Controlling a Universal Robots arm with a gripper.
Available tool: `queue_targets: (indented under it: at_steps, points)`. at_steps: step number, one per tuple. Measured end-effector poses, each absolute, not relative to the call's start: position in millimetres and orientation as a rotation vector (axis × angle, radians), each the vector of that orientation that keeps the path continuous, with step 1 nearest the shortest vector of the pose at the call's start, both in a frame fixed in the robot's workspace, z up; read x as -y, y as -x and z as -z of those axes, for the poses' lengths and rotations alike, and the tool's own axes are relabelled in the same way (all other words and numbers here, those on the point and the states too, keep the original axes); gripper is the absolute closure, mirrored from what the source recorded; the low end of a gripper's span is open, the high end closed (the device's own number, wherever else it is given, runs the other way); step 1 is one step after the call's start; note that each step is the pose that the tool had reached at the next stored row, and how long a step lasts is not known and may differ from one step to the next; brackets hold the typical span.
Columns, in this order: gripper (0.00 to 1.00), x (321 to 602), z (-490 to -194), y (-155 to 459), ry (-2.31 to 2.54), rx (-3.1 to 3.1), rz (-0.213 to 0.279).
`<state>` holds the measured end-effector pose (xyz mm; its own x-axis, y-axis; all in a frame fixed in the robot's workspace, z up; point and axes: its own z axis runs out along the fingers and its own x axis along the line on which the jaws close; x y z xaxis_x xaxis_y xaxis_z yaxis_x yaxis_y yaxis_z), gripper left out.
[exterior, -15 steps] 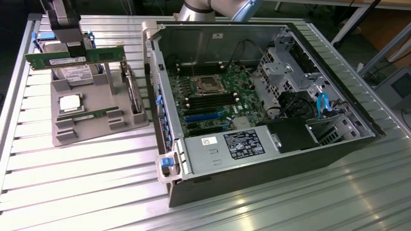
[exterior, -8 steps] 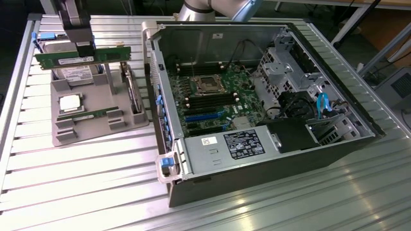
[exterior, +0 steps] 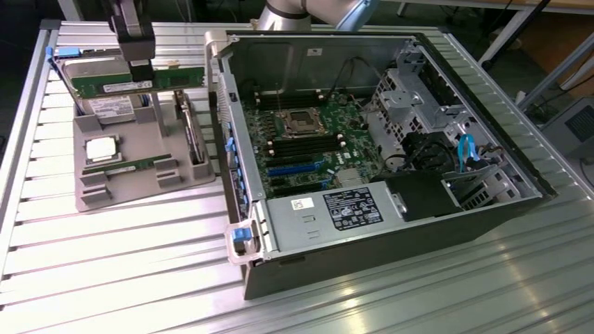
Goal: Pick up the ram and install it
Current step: 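Pick up the ram and move it above insertion slot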
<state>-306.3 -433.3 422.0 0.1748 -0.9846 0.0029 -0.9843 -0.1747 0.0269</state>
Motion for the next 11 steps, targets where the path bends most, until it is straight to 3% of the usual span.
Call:
queue_targets:
  at_steps: [11]
  points:
    - [0.87,433.3,-422.0,280.6,-2.39,2.004,0.023]
